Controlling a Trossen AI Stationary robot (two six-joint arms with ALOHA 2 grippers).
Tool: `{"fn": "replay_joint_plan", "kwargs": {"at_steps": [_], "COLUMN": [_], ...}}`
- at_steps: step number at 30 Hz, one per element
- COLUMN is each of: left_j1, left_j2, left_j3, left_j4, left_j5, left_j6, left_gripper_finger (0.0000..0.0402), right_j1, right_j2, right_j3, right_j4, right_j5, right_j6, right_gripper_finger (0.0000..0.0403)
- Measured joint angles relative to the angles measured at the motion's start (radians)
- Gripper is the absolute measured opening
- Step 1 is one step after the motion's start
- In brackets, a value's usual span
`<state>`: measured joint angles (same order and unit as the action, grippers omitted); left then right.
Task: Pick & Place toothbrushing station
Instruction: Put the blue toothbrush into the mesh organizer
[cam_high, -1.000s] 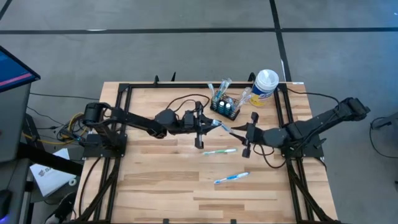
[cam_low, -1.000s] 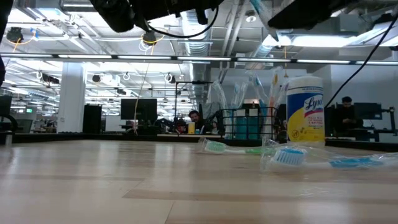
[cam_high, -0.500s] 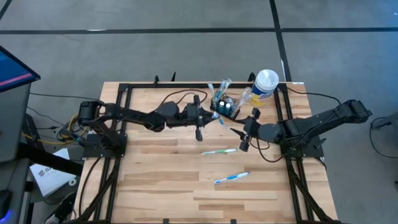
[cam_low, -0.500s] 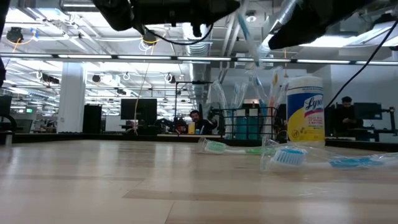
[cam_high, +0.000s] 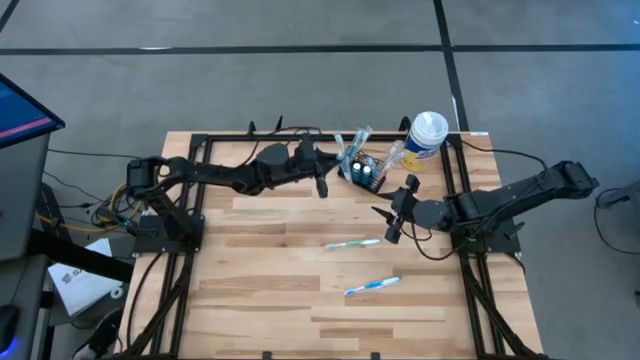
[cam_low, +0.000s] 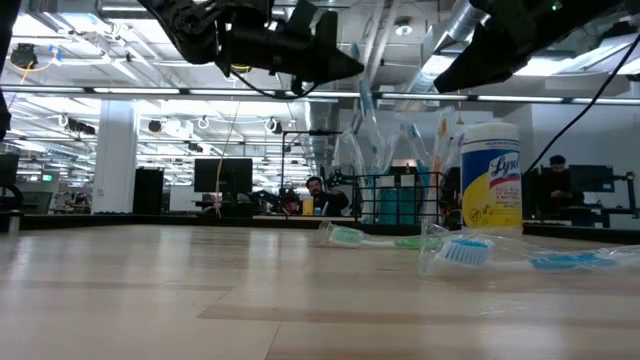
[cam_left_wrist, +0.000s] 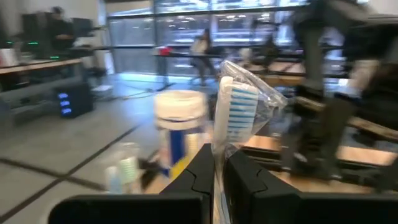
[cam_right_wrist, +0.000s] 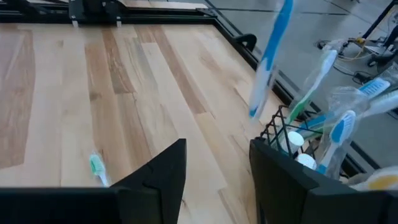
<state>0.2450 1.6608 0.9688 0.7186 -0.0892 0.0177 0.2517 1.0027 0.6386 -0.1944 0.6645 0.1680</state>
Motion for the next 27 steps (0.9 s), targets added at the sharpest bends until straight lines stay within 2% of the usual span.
{"fn": "replay_joint_plan", "kwargs": {"at_steps": [8, 27], "left_j1": [0.042, 0.077], "left_j2": [0.0, 0.022], "left_j3": [0.0, 0.037], "left_j4": [-0.006, -0.003], "left_j5": [-0.091, -0.105], "left_j6": [0.003, 0.013], "left_gripper_finger": [0.0006, 0.0006], "right_j1": [-0.055, -0.142], "right_j2": [0.0, 0.0], "right_j3": [-0.003, -0.003], "right_j4": [0.01, 0.016], "right_j5": [-0.008, -0.01], "right_j6": [-0.002, -0.021], "right_gripper_finger": [0.0159, 0.0169]}}
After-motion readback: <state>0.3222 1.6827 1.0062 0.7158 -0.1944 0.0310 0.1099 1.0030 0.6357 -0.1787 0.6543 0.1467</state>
